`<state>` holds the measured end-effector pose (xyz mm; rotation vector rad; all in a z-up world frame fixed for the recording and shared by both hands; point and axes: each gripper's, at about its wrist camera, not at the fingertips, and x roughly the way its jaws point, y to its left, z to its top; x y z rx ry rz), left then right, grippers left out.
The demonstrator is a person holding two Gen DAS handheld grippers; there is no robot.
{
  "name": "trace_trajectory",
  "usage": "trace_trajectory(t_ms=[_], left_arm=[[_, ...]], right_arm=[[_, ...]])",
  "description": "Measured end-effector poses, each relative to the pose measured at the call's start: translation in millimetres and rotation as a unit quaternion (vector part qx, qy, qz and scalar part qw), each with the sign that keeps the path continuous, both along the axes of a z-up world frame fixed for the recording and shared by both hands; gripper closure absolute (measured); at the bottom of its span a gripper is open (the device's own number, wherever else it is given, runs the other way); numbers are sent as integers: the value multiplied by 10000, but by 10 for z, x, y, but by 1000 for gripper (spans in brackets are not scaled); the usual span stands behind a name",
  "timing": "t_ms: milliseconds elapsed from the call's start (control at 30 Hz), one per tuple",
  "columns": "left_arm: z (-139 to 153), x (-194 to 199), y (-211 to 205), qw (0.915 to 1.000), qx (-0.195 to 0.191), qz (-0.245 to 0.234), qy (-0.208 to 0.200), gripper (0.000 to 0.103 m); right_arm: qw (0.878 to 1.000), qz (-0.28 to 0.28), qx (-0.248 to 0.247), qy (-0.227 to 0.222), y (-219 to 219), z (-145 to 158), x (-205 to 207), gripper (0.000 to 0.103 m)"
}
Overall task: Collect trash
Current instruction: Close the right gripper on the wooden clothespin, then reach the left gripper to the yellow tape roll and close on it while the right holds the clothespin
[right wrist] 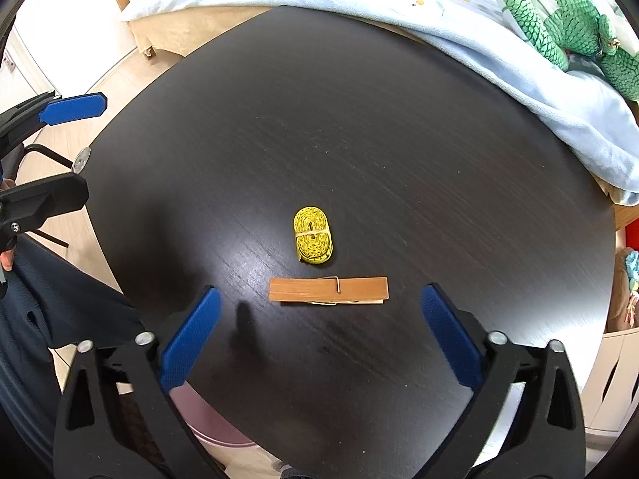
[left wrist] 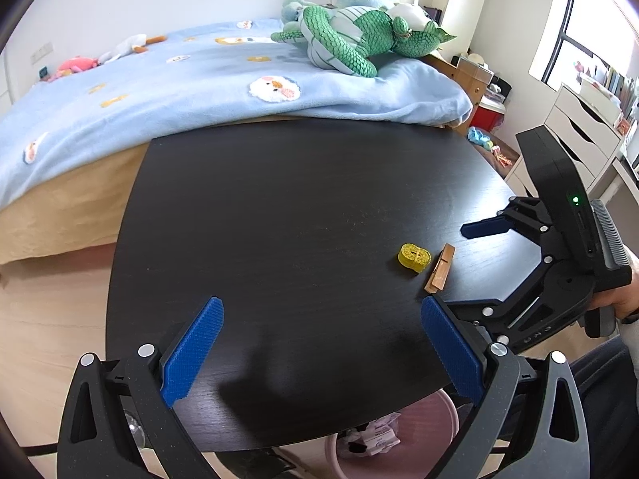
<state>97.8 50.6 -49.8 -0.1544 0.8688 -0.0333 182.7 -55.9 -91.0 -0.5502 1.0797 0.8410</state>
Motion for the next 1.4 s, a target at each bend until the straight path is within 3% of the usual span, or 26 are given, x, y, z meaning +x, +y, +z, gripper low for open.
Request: trace_trajectory(t_ms=[200, 600, 1100, 1400], left_arm=[[-5, 5, -5, 10000, -49, -33, 14, 8], [-14, 38, -14, 9999, -125, -36, 51, 8], [-30, 121, -127, 9998, -57, -199, 79, 8], [84, 262, -352, 9972, 253, -708, 26, 8]], right_arm=[[9999, 55, -108, 7, 56, -66, 10, 26], [9999, 39, -93, -14, 35, -81, 55, 42], [9994, -308, 124, -138, -243, 94, 51, 42], [9973, -641, 329, -145, -485, 204, 68, 42]])
